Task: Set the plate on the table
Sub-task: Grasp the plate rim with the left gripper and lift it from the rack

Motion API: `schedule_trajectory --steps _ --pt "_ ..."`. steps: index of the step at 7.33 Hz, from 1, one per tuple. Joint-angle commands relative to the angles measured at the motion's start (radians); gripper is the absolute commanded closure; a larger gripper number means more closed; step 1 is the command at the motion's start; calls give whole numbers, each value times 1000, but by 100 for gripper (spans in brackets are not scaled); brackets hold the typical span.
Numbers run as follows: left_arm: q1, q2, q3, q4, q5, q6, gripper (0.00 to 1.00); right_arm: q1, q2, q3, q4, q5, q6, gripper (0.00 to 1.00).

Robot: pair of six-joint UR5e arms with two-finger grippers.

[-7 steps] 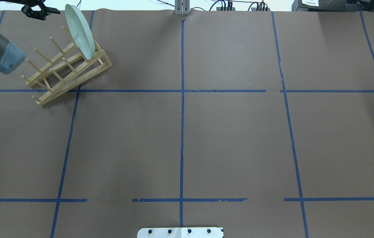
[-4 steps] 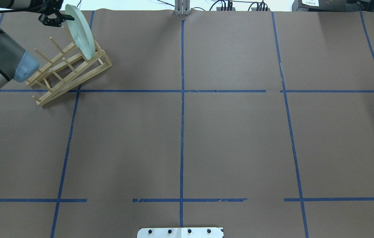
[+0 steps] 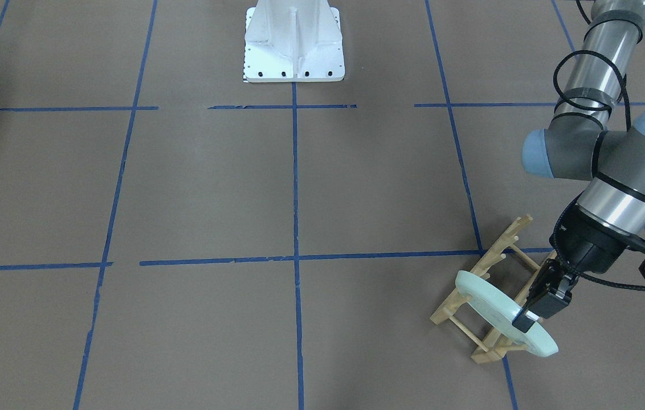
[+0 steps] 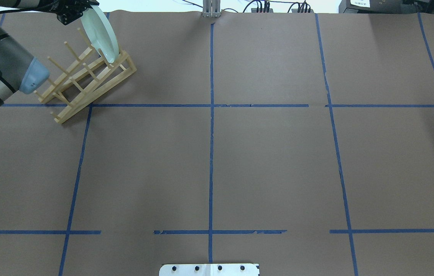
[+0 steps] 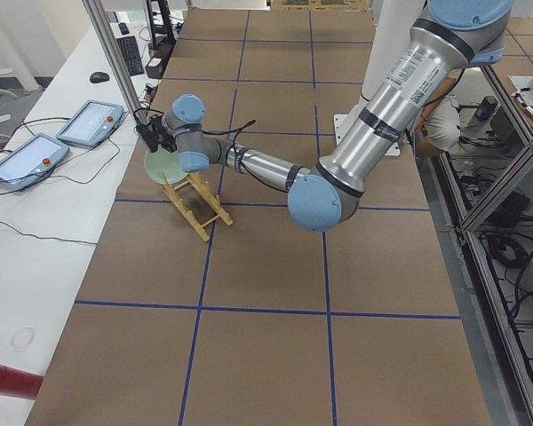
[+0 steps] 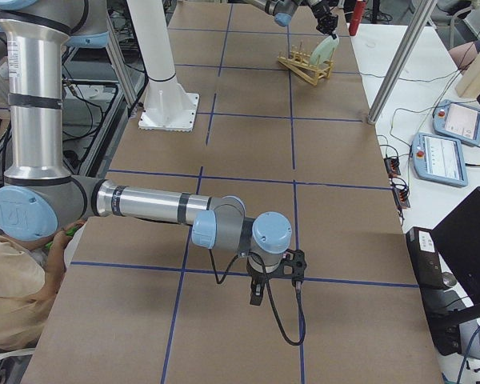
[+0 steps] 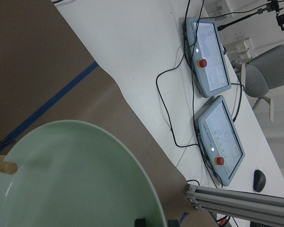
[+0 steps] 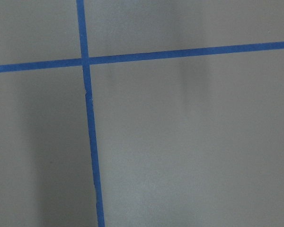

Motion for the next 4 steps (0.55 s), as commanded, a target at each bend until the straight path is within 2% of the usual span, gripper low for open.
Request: schedule_trajectory --steps 1,4 --pt "-1 -9 0 -28 19 -48 100 0 0 0 0 0 0 0" --pt "-1 -25 0 -44 22 -77 100 0 1 0 0 0 0 0"
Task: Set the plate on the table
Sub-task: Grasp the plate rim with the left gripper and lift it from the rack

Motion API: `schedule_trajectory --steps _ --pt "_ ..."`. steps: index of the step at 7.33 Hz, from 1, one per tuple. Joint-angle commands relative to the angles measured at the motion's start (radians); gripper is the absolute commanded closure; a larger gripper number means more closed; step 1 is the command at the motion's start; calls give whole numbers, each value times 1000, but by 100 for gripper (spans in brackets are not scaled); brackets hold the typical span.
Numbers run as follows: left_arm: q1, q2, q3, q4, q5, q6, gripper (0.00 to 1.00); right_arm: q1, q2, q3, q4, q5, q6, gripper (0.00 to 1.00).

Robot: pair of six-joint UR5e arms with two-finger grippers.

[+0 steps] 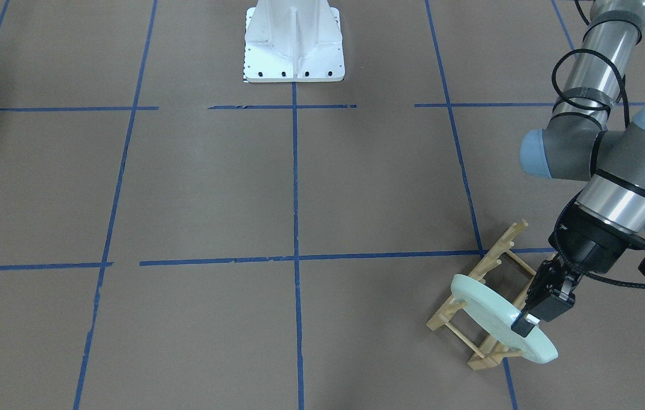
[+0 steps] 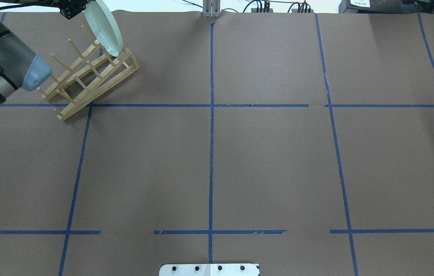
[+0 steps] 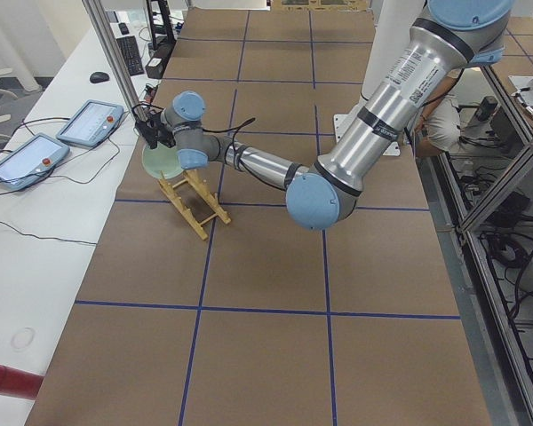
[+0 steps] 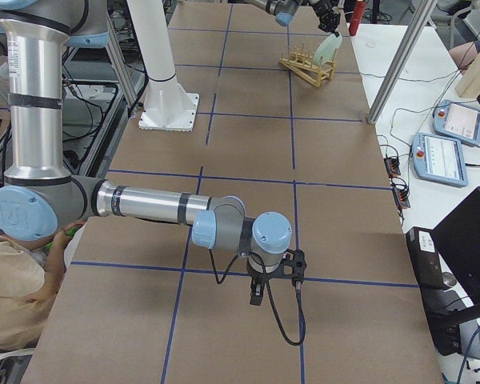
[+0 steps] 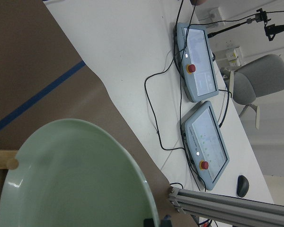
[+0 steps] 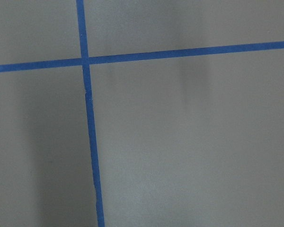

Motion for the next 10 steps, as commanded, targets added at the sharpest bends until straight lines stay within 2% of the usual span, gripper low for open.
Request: schedule_trajectory --steps 1,2,3,5,6,7,8,10 --pt "-2 -15 -8 -11 1 -32 100 0 0 0 0 0 0 0" --pt "0 -19 -32 -5 1 -31 100 0 0 0 0 0 0 0" --pt "-3 -12 -98 24 -5 -28 100 0 0 0 0 0 0 0" --pt "7 23 -321 277 -8 -28 100 0 1 0 0 0 0 0" --pt "12 37 -448 446 -8 -26 100 0 0 0 0 0 0 0" --pt "50 37 -528 587 -5 -28 100 0 0 0 0 0 0 0" --pt "154 37 -569 768 6 -26 100 0 0 0 0 0 0 0" --pt "324 36 -592 1008 70 -14 100 0 0 0 0 0 0 0"
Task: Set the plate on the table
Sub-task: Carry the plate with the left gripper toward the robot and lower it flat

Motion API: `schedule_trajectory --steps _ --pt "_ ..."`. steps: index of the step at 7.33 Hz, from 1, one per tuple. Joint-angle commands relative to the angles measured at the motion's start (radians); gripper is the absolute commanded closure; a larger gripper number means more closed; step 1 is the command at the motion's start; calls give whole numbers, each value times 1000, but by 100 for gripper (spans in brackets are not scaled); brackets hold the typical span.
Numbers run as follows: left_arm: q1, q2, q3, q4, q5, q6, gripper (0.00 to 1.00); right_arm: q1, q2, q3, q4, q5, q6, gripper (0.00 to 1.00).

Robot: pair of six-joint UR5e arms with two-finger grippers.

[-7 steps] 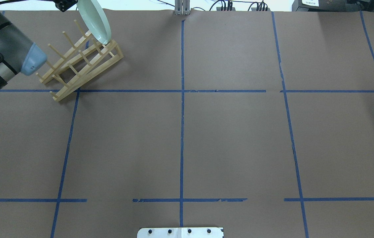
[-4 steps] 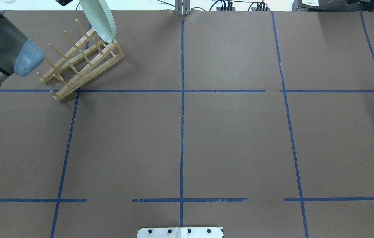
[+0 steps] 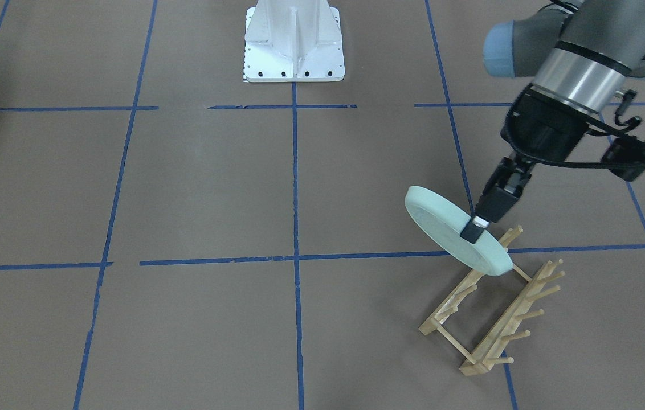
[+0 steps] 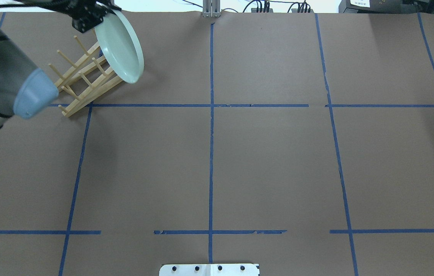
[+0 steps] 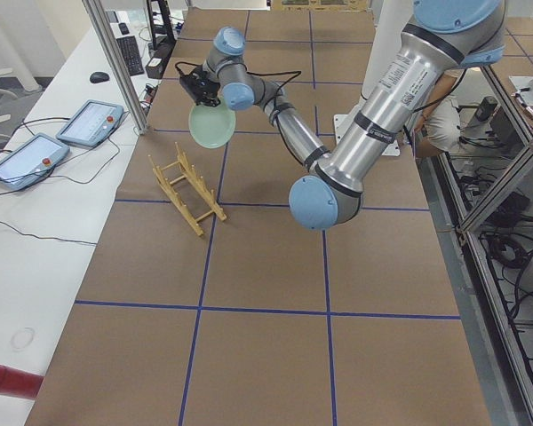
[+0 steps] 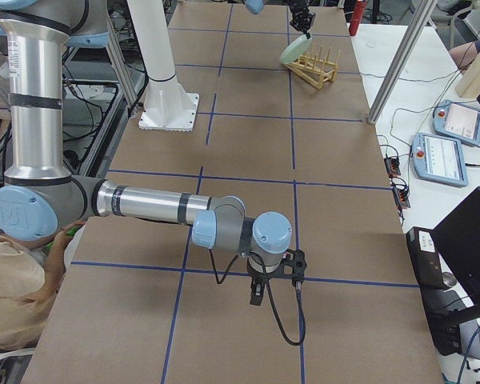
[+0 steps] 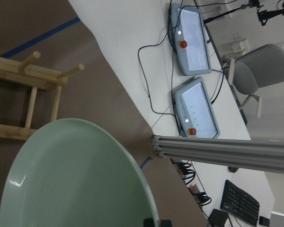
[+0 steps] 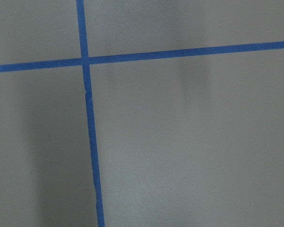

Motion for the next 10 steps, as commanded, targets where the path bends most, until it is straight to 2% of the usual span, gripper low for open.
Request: schedule_trajectory --steps 1,3,4,5,6,7,8,10 --pt "186 -2 -23 283 53 77 100 0 0 0 0 0 0 0" --pt "275 -61 6 531 53 194 100 0 0 0 0 0 0 0" --pt "306 -139 85 633 53 290 100 0 0 0 0 0 0 0" --pt "307 -207 184 640 53 341 100 0 0 0 0 0 0 0" --pt "308 -292 314 638 58 479 100 0 0 0 0 0 0 0" --pt "311 -319 372 634 119 556 100 0 1 0 0 0 0 0" --pt "367 -293 371 632 160 560 100 0 0 0 0 0 0 0" --pt "411 -293 374 632 171 563 100 0 0 0 0 0 0 0"
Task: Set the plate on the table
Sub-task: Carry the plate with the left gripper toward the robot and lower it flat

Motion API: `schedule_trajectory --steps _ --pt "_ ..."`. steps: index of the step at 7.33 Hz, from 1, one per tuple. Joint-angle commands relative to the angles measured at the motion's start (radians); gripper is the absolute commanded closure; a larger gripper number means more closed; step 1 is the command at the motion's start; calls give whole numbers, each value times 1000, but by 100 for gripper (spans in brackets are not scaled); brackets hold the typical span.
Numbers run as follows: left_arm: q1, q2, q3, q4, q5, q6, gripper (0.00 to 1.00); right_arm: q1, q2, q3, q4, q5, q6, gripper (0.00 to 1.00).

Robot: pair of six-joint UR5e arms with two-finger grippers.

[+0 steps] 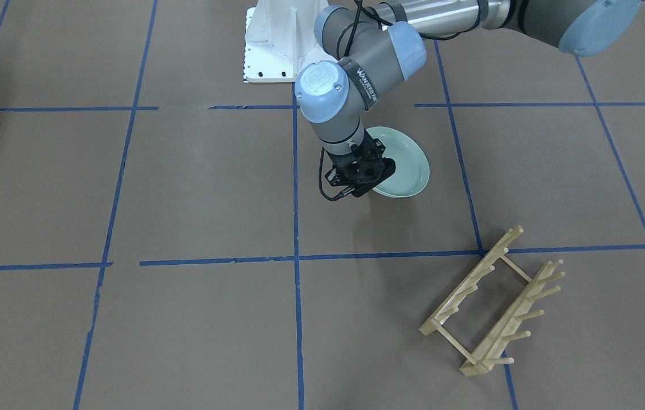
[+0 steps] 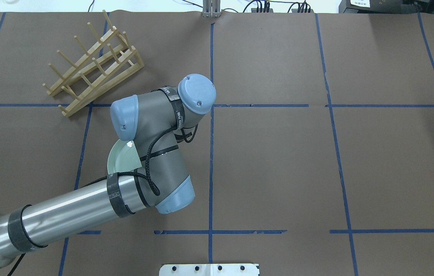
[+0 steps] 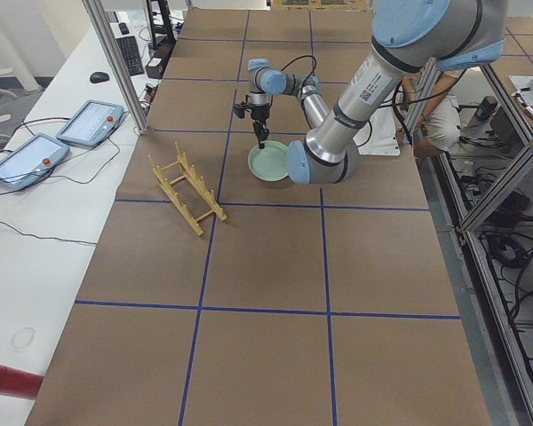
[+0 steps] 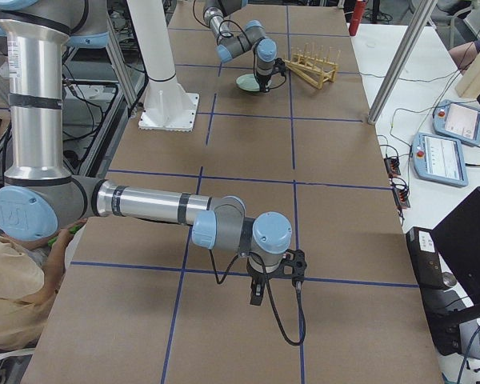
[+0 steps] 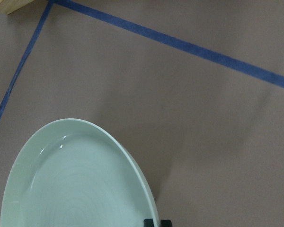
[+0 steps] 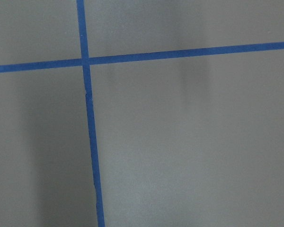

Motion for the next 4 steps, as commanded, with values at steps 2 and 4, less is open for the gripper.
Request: schedule_trajectory --steps 2,4 --pt "46 -12 19 -15 38 7 80 0 1 0 0 0 0 0" --pt "45 -19 1 -42 64 7 0 0 1 0 0 0 0 0"
